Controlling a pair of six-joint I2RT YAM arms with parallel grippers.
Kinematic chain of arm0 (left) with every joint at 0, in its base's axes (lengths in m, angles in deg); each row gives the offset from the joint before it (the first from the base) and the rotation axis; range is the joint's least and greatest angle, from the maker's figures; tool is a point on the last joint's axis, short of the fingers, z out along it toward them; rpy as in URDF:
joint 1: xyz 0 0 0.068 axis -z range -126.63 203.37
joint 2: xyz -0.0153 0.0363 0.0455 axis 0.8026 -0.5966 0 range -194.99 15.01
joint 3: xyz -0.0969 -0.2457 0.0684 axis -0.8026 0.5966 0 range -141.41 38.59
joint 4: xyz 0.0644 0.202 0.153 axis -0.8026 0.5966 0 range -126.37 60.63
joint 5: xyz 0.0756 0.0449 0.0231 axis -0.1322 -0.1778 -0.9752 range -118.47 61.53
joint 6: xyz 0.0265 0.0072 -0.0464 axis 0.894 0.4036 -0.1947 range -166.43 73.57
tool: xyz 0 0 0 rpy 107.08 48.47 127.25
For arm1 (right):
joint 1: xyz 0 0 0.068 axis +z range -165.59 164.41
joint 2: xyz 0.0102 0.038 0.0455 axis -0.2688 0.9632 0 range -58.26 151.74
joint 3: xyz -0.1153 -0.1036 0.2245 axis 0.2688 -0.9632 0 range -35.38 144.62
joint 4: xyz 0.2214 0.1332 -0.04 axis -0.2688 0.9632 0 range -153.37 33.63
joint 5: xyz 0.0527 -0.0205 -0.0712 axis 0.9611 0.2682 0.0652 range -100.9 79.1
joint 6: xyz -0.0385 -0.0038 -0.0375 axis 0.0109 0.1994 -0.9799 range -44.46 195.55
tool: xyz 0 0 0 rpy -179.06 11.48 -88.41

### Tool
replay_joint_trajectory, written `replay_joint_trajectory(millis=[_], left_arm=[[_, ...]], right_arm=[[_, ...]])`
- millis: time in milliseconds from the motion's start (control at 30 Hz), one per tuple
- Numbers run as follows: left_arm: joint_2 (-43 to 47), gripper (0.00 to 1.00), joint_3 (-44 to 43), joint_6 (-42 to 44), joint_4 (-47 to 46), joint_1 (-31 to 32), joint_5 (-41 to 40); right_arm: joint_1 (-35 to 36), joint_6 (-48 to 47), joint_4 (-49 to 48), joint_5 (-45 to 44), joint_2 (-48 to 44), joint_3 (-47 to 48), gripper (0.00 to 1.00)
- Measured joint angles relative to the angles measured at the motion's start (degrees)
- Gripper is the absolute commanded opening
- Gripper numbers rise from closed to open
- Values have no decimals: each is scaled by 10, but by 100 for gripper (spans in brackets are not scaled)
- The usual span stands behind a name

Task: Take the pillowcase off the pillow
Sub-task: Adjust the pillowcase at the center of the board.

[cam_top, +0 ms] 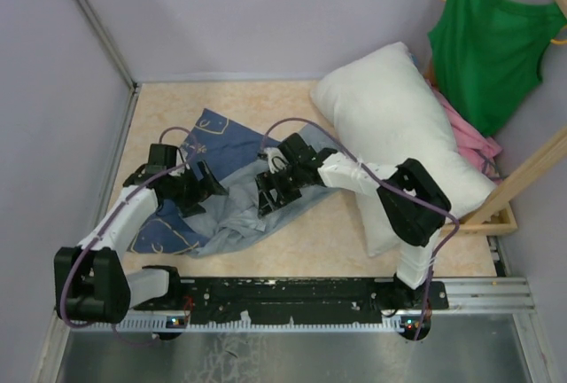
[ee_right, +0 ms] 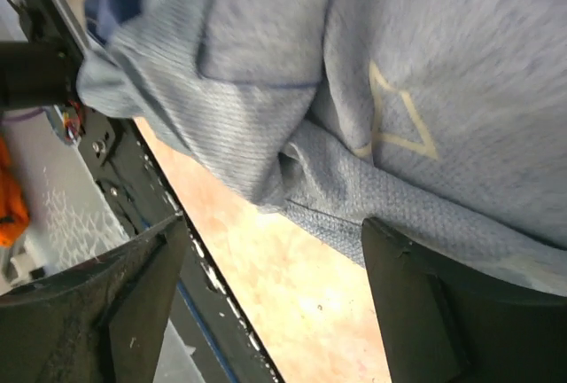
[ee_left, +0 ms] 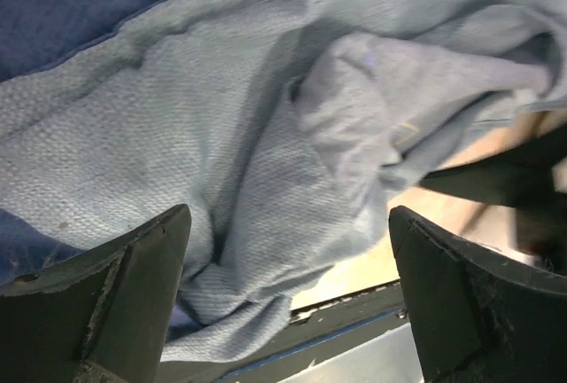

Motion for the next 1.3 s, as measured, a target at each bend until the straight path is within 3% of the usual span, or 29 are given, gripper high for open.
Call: replay_joint_trajectory(millis=[233, 367, 567, 700, 767, 900, 1033, 1100, 1300], left_arm=[[-49, 96, 14, 24, 23, 0, -62], [-82, 99, -10, 26, 49, -4, -156], [-97, 99, -12, 26, 52, -16, -216], [-127, 94, -11, 26, 50, -16, -226], [-138, 87, -10, 26, 45, -16, -225], [-146, 61, -7, 24, 35, -16, -221], [-146, 26, -7, 22, 26, -17, -221], [-145, 2, -13, 22, 24, -17, -223], [-145, 0, -105, 37, 31, -16, -242]], right_arm=[[-3, 40, -79, -43, -46, 37, 68], [-1, 57, -100, -57, 5, 108, 59], [10, 61, -83, -67, 107, 195, 58], [33, 57, -62, -67, 153, 215, 43], [42, 56, -51, -66, 160, 215, 29], [52, 54, -56, -56, 159, 205, 0], [53, 52, -65, -54, 146, 154, 0], [53, 52, -64, -53, 133, 116, 0], [54, 50, -65, -49, 76, 44, 7]])
